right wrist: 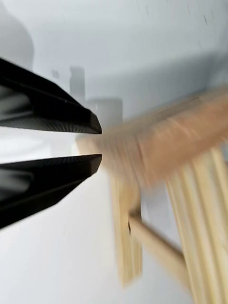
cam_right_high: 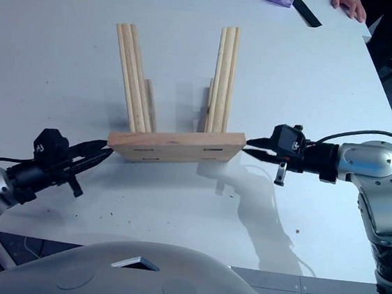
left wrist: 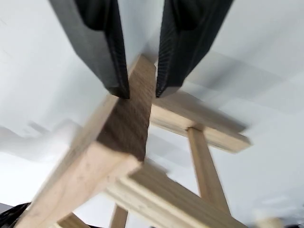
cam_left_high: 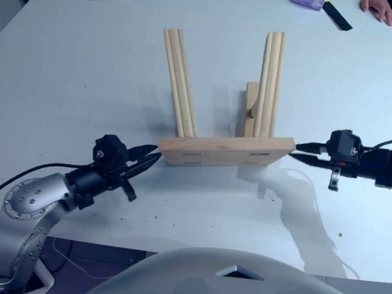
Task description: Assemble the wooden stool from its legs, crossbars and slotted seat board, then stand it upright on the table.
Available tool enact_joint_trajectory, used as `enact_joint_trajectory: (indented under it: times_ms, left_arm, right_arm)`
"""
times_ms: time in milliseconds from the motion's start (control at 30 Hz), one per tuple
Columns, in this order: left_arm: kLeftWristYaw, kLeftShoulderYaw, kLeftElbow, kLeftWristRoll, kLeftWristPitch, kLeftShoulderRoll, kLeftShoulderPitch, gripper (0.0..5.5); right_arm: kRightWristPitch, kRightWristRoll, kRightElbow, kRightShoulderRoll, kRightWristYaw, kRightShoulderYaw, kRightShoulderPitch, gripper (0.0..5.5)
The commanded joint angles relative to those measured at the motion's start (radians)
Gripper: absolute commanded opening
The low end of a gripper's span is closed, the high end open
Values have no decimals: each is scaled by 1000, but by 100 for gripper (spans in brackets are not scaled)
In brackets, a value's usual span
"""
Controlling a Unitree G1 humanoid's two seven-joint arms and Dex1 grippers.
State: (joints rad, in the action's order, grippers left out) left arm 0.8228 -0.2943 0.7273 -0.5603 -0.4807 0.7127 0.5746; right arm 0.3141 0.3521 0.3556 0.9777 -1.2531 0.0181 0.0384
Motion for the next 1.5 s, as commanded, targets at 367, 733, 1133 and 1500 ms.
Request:
enact_joint_trajectory:
  times_ms: [367,733,1133,1500]
  left_arm:
    - [153,123,-237,183,223,55,-50,201]
    - [122,261,-424,292,377,-12,-206,241]
    - [148,291,-495,327,427,4,-303,320]
    - [180,377,-615,356,492,-21,-401,320]
  right_arm:
    - [-120,-78,-180,8,-61,-88,-27,199]
    - [-165,-138,-285,-122,-17,-192,-107,201]
    - [-208,-166,-359,-167,-22,-226,-171,201]
    - [-280,-216,-486,-209,-27,-259,-240,201]
